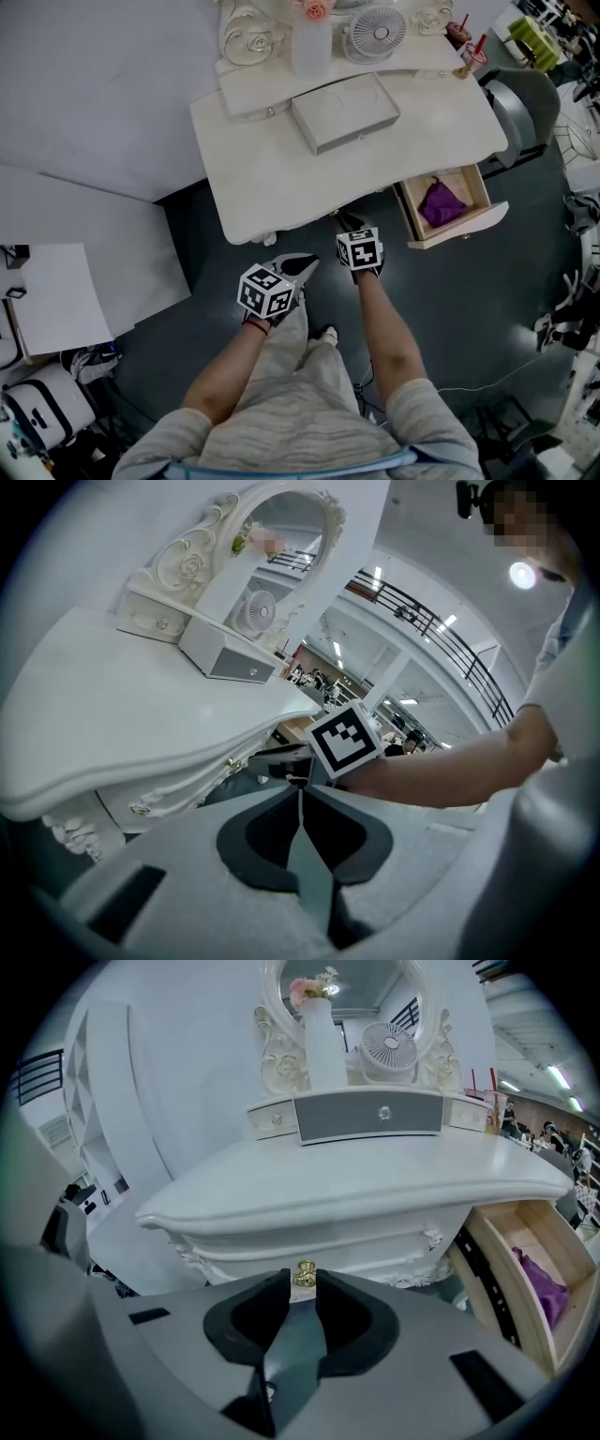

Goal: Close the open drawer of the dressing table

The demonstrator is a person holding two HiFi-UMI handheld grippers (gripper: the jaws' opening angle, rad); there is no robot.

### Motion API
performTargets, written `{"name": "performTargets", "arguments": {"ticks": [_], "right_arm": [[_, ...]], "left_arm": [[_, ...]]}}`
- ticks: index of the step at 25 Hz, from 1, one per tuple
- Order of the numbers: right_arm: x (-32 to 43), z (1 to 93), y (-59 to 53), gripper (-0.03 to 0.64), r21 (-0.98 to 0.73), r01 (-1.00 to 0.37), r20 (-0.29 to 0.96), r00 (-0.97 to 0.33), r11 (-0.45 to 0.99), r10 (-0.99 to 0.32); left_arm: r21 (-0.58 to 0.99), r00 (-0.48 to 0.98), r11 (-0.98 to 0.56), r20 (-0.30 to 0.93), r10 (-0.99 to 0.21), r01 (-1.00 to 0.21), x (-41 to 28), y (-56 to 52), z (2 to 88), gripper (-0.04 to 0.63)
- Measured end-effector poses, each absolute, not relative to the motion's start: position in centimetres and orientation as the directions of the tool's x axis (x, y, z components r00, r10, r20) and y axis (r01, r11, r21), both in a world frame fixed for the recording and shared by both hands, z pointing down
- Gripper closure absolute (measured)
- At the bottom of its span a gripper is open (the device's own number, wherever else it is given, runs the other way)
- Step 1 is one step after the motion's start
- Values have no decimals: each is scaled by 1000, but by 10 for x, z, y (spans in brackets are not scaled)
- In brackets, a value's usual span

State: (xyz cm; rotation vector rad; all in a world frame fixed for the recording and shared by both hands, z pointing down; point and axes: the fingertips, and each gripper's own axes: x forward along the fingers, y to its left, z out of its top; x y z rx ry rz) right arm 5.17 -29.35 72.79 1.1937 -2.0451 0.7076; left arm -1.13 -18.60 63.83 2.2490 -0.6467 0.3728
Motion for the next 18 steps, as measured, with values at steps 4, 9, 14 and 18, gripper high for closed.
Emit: {"name": "performTargets", "arguments": {"ticks": [4,9,14,18], "right_arm": [[53,705,-276,559,-135,-884,730,-394,448,-559],[61,668,-253,586,-156,-881,678,-424,446,-600],[68,627,-231,601,-164,-872,626,-453,461,-634],[74,598,-213,604,-178,-867,581,-474,464,-662]], "left_arm": [[581,830,-596,436,-347,-554,-7,-185,629,572],[564,831,-614,427,-356,-553,-2,-178,615,572],[543,834,-637,414,-363,-547,9,-167,596,572],[527,842,-660,396,-367,-536,19,-157,580,572]]}}
